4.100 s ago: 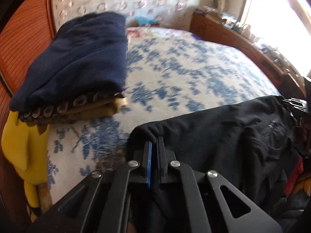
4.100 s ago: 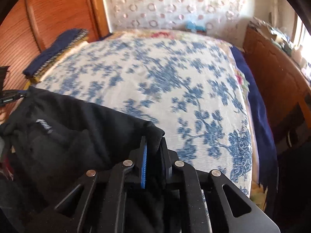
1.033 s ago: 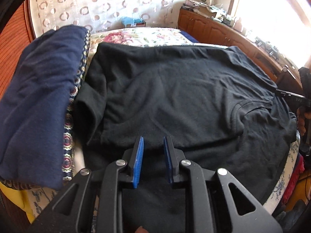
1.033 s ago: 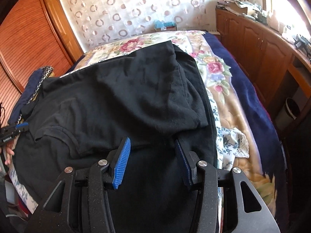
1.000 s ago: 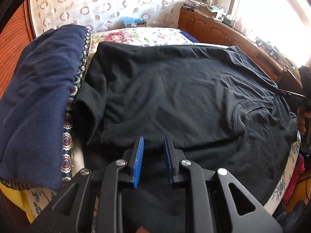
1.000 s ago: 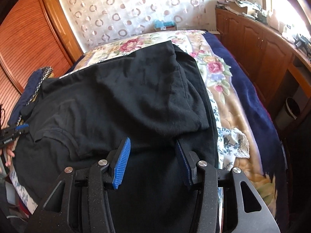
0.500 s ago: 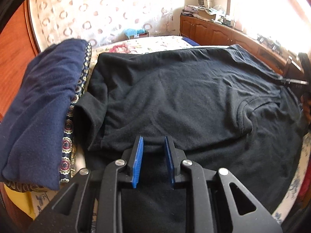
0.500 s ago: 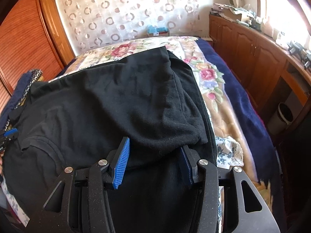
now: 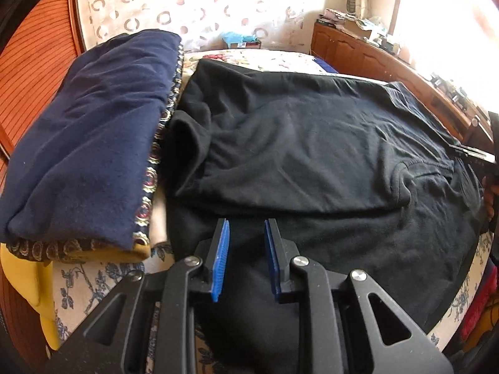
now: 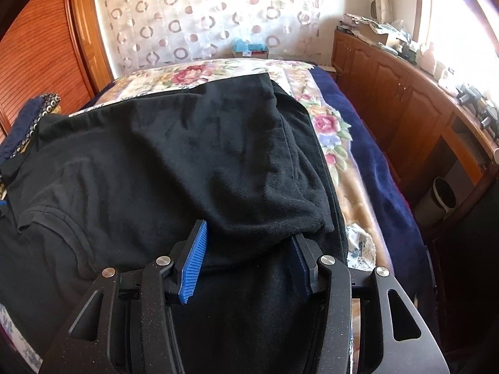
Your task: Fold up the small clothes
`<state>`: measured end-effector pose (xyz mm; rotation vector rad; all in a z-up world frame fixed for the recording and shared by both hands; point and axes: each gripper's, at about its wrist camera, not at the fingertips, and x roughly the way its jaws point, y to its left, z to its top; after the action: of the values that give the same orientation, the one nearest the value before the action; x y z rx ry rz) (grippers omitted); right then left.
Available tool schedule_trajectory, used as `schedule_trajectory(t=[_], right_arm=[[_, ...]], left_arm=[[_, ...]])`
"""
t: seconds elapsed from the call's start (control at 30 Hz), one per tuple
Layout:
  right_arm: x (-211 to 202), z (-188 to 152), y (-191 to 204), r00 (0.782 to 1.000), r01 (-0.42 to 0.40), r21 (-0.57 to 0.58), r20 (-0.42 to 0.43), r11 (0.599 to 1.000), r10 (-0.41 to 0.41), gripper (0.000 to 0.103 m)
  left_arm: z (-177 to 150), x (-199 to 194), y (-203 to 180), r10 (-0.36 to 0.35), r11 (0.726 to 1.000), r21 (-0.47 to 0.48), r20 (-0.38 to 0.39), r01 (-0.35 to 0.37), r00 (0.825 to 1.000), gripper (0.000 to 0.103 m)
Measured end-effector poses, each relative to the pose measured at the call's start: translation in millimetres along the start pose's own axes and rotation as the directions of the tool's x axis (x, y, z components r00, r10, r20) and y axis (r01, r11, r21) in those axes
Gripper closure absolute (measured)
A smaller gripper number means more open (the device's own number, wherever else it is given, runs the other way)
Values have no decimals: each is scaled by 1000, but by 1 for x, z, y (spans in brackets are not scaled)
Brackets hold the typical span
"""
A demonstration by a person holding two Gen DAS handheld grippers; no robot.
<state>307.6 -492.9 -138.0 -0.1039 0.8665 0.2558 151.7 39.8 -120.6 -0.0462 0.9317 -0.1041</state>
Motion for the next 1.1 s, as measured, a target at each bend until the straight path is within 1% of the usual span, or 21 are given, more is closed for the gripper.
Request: schedule_trajectory(t=[0.17,0.23,0.3,0.37,0.47,0.57,0.63,0.87,0.97,1.03,1.1], right_arm=[[0,0,0,1000,0,0,0,1000,0,53],[0,0,0,1000,0,0,0,1000,0,53],[0,0,0,1000,0,0,0,1000,0,53],[0,0,0,1000,1,-1,0,1000,-1,53],[0,-1,0,1000,0,0,1,1000,0,53],[0,-1,0,1000,1,-1,0,1000,-1,53],[0,-1,0,1000,1,-1,0,1000,-1,53],[0,-1,0,1000,2,-1,1,1000,-2,53],[-1,-1,0,1000,6,-1,2,1000,-6,53],[0,-1,1,1000,6,-1,2,1000,-6,53],[0,-1,1,1000,7,-1,2,1000,-7,53]], left_arm=[[9,7,8,-54,996,-72,-3,54,999,82],[13,9,11,-84,991,-104,-5,83,996,78],[17,11,13,-108,986,-130,-12,105,994,76],[19,12,15,-133,979,-155,-21,128,991,76],[19,12,14,-194,967,-170,-22,188,981,74],[17,11,13,-195,967,-171,-13,190,981,72],[18,12,14,-203,961,-192,-10,198,979,71],[30,20,21,-194,945,-270,-19,182,981,71],[32,22,21,-176,950,-267,-23,163,984,71],[31,21,24,-164,947,-281,-9,155,986,72],[29,21,26,-171,942,-292,14,168,985,73]])
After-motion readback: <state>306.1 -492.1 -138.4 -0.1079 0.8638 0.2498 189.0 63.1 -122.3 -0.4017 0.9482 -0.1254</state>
